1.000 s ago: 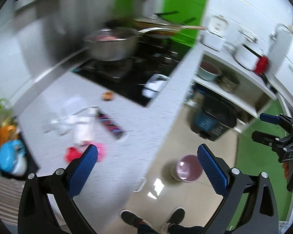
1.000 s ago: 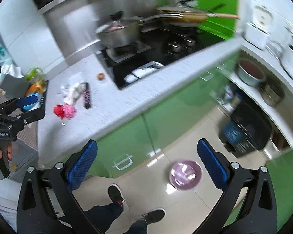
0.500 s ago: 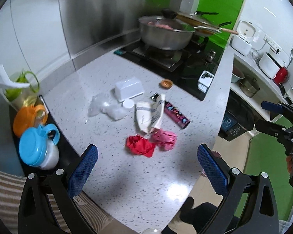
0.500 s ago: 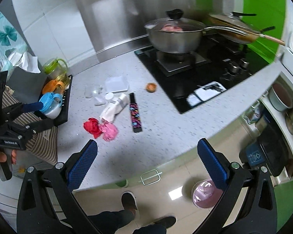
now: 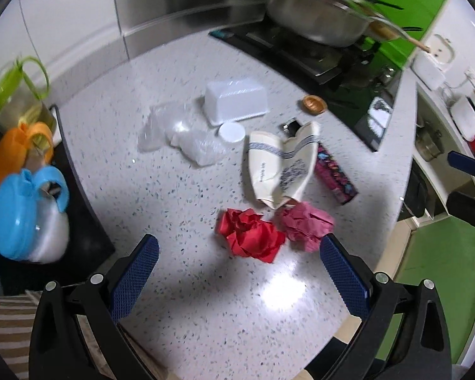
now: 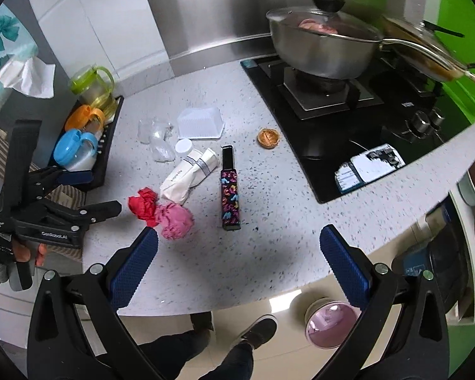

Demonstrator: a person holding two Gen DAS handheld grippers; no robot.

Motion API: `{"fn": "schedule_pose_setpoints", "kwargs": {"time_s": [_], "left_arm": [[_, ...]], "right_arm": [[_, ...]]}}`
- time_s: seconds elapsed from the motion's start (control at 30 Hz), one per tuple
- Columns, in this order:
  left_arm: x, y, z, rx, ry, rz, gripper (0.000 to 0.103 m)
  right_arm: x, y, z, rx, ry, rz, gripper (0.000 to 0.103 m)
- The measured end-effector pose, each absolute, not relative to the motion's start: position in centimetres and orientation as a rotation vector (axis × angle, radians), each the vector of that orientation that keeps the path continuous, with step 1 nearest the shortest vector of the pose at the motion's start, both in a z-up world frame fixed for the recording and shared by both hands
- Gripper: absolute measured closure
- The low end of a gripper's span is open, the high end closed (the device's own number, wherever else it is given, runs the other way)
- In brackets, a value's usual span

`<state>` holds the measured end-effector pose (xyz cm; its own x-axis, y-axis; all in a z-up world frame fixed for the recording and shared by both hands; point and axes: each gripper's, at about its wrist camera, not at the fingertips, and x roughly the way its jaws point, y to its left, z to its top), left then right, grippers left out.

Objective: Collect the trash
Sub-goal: 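Return both tools to the counter above the remaining trash, then grasp the red tissue with the left tool while the right tool grasps the black patterned bottle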

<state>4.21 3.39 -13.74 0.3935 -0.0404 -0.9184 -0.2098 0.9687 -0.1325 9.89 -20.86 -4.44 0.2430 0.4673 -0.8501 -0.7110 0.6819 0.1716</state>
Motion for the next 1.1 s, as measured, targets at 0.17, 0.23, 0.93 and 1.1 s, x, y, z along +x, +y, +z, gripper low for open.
{"fn": "schedule_pose_setpoints", "kwargs": {"time_s": [0.17,0.23,0.93,1.1], "left_arm": [[5.5,4.1,-16.0,-0.278,1.211,0.153,0.006],[5.9,4.3,-16.8,-0.296,1.231,0.155,0.006],[7.3,4.6,-19.0,-0.358,1.285,0.103,0.056],[7.5,4.6,-18.6,-0.349,1.277,0.092,0.069]], "right_arm": [[11.7,-19.7,-5.8,-0.293,1.07,0.852,0.003],[12.4,-19.5,-6.3,-0.296,1.08,0.86,0.003],[14.6,-15.0,-10.7,-0.372,1.158,0.909,0.003],[14.7,-14.1,-11.5,-0.397,1.173,0.913,0.003]]}}
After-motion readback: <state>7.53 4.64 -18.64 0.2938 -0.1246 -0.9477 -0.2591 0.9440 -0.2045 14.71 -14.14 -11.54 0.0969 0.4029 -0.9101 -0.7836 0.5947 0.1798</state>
